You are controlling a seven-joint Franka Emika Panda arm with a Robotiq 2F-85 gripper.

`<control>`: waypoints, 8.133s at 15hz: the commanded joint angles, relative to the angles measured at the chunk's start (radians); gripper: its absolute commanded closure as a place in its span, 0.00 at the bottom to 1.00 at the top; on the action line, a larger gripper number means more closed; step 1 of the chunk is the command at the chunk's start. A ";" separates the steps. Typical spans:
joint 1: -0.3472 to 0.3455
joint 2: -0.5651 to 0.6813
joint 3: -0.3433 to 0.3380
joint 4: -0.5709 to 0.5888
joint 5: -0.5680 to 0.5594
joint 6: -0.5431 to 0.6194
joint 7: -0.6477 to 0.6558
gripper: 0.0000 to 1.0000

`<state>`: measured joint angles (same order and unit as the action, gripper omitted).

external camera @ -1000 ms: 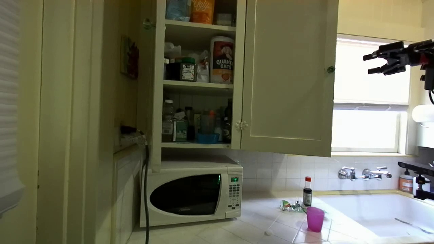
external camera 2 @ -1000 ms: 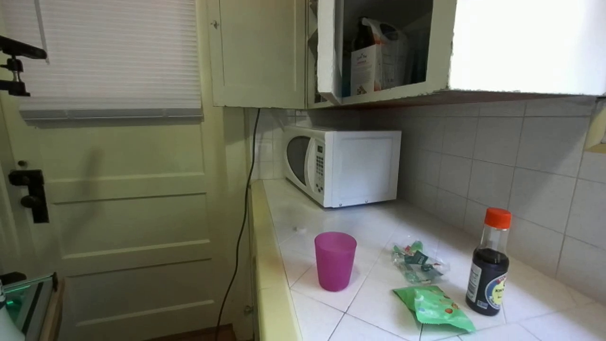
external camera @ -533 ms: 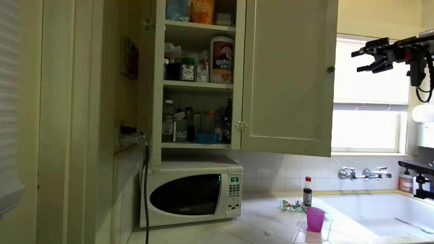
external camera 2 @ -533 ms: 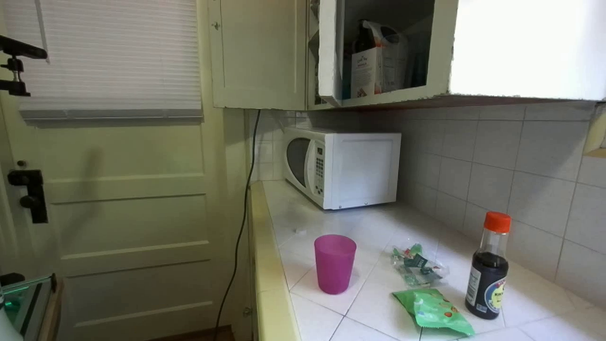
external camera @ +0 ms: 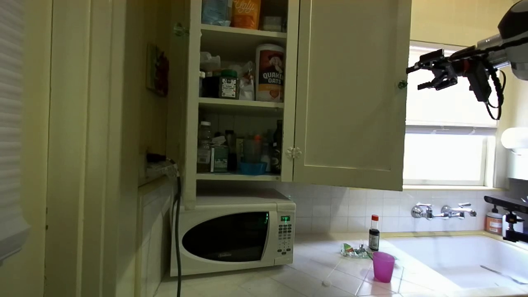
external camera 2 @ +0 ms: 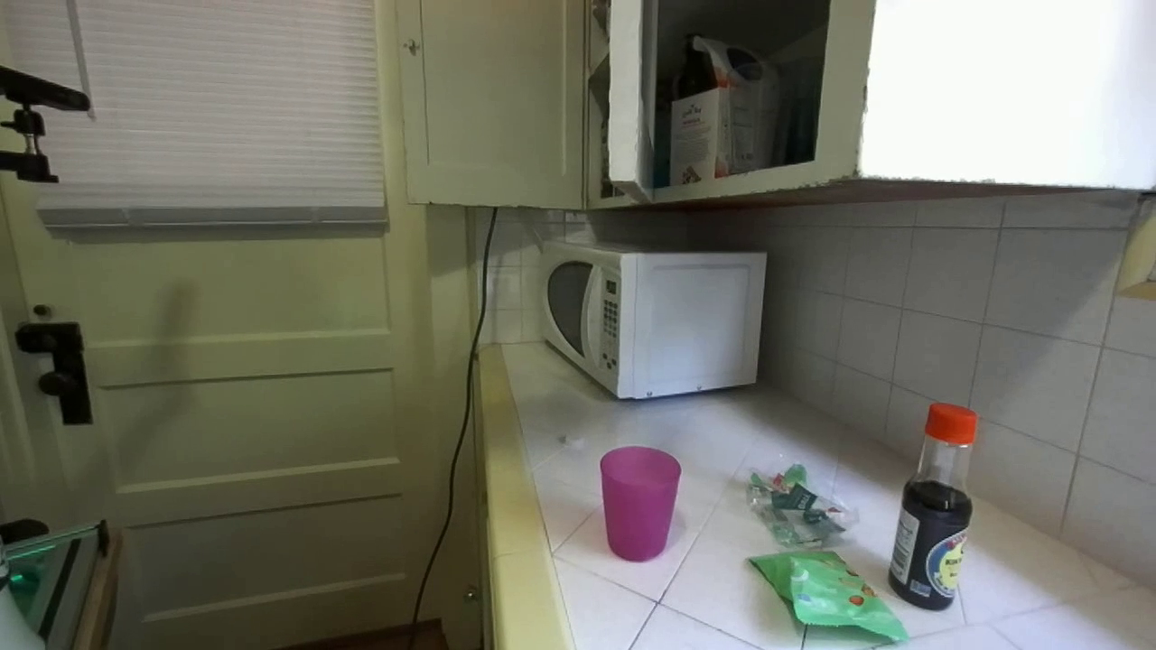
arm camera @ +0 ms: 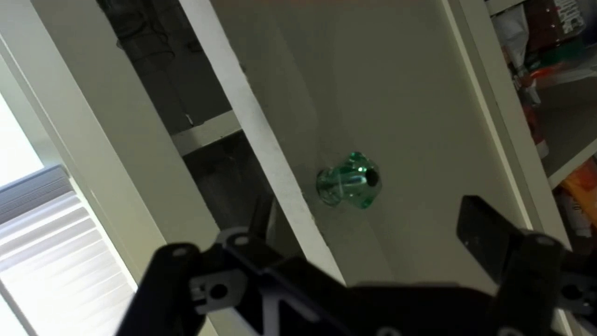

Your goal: Open up the drawer and place an object in there and it was not done smoothly

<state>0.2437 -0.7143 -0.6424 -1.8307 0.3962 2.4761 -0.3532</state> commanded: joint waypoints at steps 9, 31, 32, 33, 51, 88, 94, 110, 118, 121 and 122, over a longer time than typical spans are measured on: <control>0.096 0.086 -0.094 0.129 0.050 -0.046 -0.120 0.00; 0.209 -0.041 -0.147 0.181 0.201 -0.484 -0.282 0.00; 0.210 -0.056 -0.150 0.187 0.212 -0.528 -0.277 0.00; 0.217 -0.070 -0.152 0.188 0.234 -0.563 -0.273 0.00; 0.038 0.180 0.048 0.262 0.769 -0.782 -0.190 0.00; -0.545 0.240 0.339 -0.169 0.525 -0.247 -0.850 0.00; -0.545 0.193 0.366 -0.270 0.106 -0.211 -0.738 0.00; -0.529 0.264 0.397 -0.394 -0.425 -0.159 -0.396 0.00; -0.444 0.487 0.427 -0.455 -0.574 -0.343 -0.240 0.00; -0.442 0.589 0.431 -0.432 -0.579 -0.436 -0.192 0.00; -0.443 0.619 0.435 -0.425 -0.584 -0.447 -0.162 0.00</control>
<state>-0.2101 -0.1838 -0.2021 -2.2946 -0.1742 2.0987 -0.5838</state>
